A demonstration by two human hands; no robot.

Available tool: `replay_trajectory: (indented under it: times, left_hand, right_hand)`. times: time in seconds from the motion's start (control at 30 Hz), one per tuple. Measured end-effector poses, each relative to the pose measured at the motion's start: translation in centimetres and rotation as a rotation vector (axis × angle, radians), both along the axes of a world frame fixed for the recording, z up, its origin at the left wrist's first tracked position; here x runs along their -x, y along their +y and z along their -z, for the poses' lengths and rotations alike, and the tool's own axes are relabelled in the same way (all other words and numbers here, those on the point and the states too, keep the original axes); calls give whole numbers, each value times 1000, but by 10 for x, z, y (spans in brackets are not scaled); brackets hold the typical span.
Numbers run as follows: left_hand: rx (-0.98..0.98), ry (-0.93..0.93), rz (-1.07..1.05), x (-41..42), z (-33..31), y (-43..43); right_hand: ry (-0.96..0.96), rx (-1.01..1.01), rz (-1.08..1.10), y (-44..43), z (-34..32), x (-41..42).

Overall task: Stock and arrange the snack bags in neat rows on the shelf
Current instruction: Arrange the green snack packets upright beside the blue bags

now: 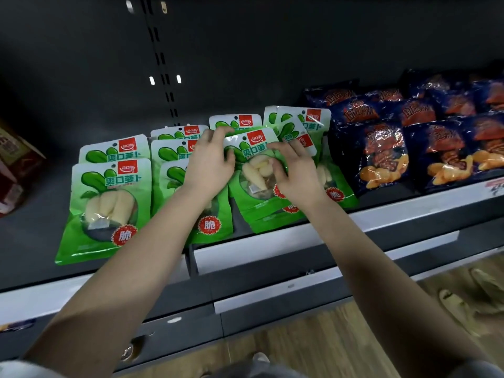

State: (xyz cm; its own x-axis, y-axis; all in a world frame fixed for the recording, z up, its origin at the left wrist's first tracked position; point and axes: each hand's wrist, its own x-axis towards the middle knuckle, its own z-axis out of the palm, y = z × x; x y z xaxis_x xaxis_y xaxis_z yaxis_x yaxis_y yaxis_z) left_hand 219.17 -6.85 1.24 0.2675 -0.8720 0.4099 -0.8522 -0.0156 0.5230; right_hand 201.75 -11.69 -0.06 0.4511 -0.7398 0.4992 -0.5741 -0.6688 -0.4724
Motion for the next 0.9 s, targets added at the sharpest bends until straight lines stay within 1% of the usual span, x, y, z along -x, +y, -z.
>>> replay_trajectory:
  times: [0.07, 0.13, 0.2, 0.3, 0.33, 0.43, 0.47, 0.53, 0.6, 0.7, 0.77, 0.9]
  left_hand:
    - [55, 21, 26, 0, 0, 0]
    - [142, 44, 50, 0, 0, -1]
    - [226, 83, 60, -1, 0, -1]
    - [287, 221, 64, -1, -4, -1]
    - [291, 272, 68, -1, -5, -1]
    - [311, 363, 98, -1, -7, 1]
    - [315, 398, 109, 0, -8, 1]
    - [319, 458, 112, 2, -10, 3]
    - [344, 525, 125, 5, -10, 5]
    - [381, 683, 122, 1, -15, 5]
    - [373, 732, 117, -8, -25, 5]
    - [433, 754, 79, -34, -52, 13]
  right_hand:
    - [-27, -38, -16, 0, -1, 1]
    - [-62, -148, -28, 0, -4, 2]
    - [-147, -334, -28, 0, -10, 6]
    - [-403, -688, -85, 1, -26, 15]
    - [-440, -756, -116, -1, -28, 18]
    - [-306, -743, -166, 1, -32, 17]
    - [-293, -742, -161, 0, -31, 16]
    - [-343, -747, -133, -1, -32, 16]
    - [-452, -746, -110, 0, -37, 17]
    - [-602, -745, -89, -2, -41, 19]
    - [-624, -758, -97, -2, -46, 16]
    - [-550, -803, -212, 6, -58, -12]
